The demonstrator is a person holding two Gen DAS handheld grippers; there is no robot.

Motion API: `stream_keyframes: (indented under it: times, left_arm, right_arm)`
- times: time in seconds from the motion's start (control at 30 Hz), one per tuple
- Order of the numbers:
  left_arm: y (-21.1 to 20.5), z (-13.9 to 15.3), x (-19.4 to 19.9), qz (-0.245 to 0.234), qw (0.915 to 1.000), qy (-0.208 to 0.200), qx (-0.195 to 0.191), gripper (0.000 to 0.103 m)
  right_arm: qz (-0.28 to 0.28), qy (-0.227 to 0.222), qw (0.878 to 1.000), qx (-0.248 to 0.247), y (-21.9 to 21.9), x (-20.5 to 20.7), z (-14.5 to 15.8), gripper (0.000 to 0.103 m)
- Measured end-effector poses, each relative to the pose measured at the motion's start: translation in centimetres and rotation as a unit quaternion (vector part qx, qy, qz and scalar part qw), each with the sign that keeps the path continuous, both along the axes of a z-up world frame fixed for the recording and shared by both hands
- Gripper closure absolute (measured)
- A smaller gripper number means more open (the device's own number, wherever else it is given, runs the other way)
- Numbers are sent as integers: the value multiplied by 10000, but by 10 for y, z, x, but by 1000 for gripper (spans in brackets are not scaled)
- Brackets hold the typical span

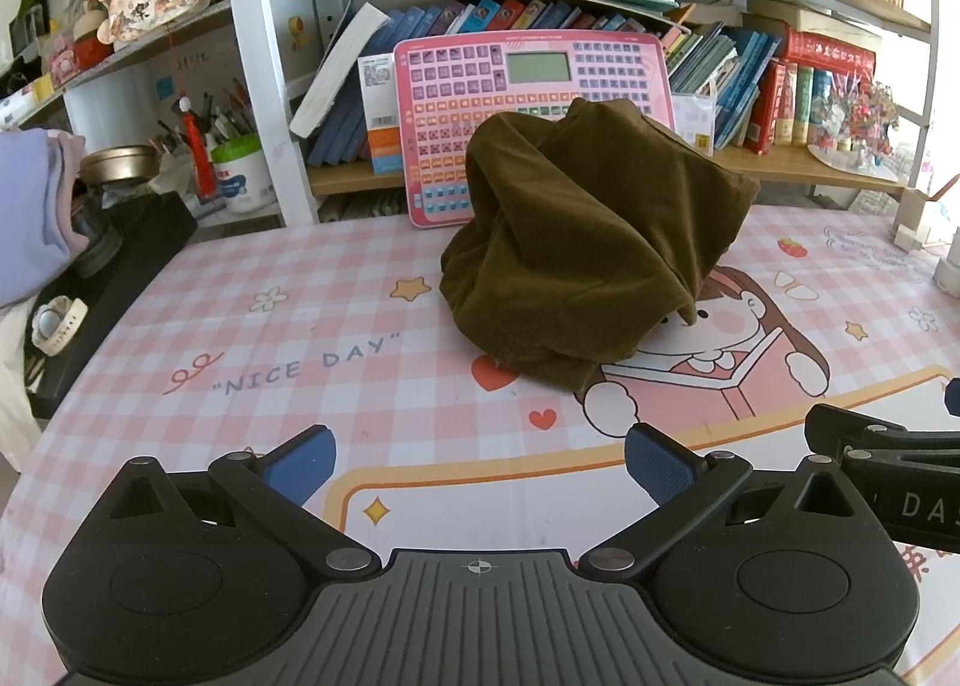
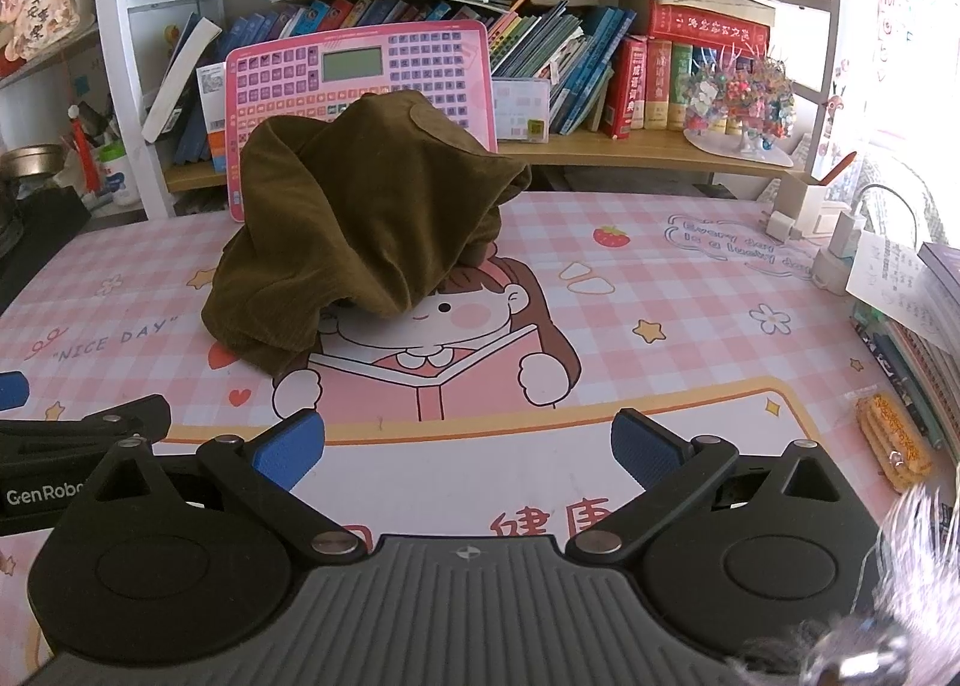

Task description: Fold clothes

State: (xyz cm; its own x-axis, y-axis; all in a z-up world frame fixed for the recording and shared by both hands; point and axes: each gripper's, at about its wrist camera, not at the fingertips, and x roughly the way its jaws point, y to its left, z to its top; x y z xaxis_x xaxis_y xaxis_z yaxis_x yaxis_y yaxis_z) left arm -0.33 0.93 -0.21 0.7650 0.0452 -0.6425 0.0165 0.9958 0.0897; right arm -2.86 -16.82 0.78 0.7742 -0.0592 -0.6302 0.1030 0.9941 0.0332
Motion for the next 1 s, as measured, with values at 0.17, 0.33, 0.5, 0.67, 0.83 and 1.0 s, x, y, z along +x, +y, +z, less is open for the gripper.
stream_keyframes:
  times: [0.17, 0.33, 0.5, 0.67, 0.83, 1.0]
  left_arm:
    - [0, 0, 1, -12, 10000, 10, -3, 0]
    - [1, 0, 2, -30, 10000, 12, -16, 0]
    - [2, -1, 2, -38, 10000, 13, -28, 0]
    - [2, -1, 2, -50, 10000, 11, -42, 0]
    - [3, -1, 2, -66, 10000, 16, -51, 0]
    - [4, -1, 2, -78, 10000, 11, -60, 0]
  right_arm:
    - [-14, 9, 10000, 1, 1, 1, 0, 0]
    - [-20, 16, 10000, -5, 2, 2, 0, 0]
    - [-17, 22, 10000, -10, 2, 1, 0, 0]
    - [-18, 22, 10000, -20, 3, 1, 0, 0]
    - [-21, 21, 10000, -27, 4, 1, 0, 0]
    - [-31, 19, 10000, -33, 5, 2, 0, 0]
